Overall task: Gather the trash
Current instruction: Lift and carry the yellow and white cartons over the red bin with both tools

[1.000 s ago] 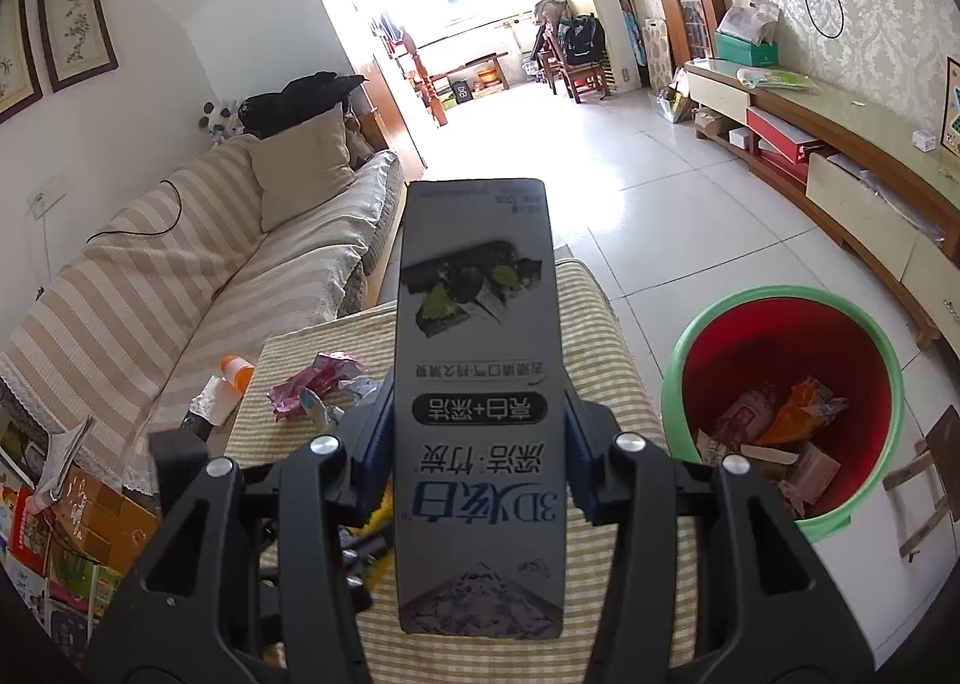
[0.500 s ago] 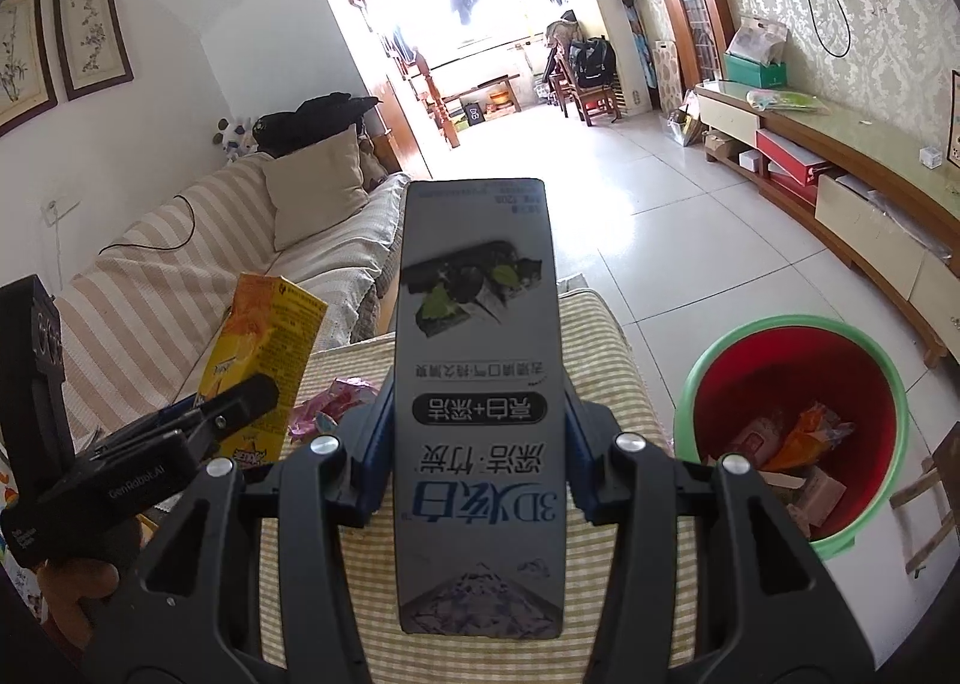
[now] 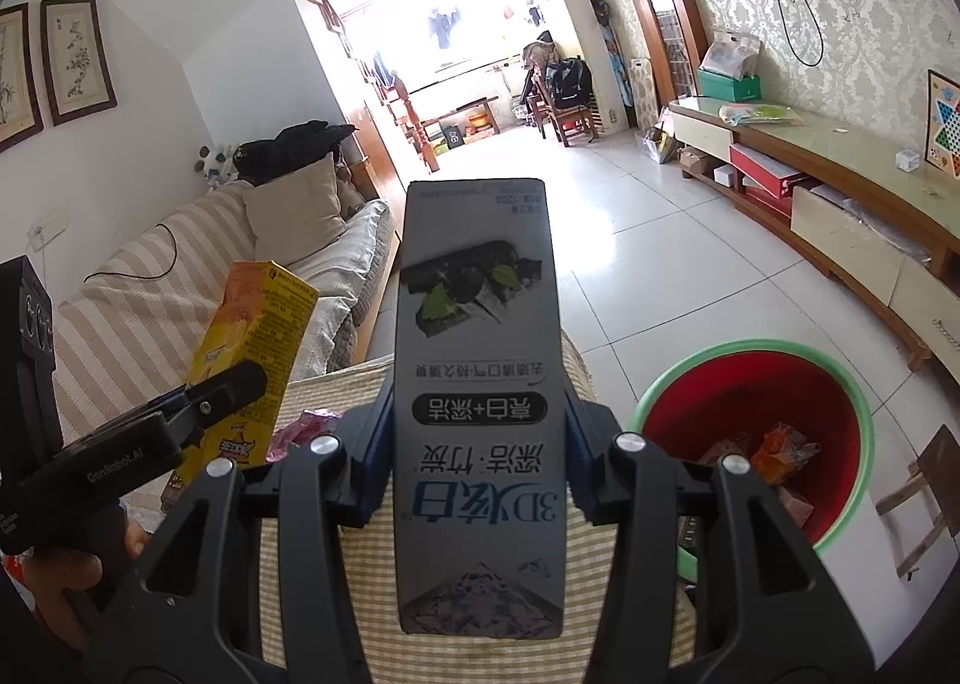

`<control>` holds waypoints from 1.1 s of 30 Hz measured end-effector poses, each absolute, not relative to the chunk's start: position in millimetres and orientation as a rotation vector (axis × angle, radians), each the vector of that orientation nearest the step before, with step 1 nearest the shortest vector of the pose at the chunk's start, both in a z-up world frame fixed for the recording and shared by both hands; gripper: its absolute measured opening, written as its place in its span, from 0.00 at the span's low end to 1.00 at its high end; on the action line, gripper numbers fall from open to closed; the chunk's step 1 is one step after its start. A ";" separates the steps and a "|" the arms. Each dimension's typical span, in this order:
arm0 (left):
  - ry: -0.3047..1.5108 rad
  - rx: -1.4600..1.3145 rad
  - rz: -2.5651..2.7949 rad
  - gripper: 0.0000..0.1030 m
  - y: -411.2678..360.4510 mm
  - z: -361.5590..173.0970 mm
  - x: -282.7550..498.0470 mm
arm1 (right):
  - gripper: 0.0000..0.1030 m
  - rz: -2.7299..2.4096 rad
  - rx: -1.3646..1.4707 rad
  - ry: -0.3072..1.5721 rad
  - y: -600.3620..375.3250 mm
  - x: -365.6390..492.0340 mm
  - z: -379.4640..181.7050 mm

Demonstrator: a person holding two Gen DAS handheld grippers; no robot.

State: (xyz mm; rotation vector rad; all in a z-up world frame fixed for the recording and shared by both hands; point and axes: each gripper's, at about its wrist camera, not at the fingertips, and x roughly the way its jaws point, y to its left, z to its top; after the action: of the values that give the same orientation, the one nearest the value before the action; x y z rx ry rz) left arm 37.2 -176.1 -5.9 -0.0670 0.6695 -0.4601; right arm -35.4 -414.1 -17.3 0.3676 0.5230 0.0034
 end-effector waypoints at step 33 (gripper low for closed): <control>0.868 0.051 -0.784 0.64 -371.3 -77.0 49.6 | 0.45 -0.287 0.451 0.594 -555.9 -70.8 -76.3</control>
State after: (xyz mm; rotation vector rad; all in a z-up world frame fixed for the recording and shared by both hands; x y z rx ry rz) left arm 49.6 -371.3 -77.0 0.0511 0.8677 -0.7844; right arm -70.8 -555.9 -76.3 0.4513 0.5936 -0.2868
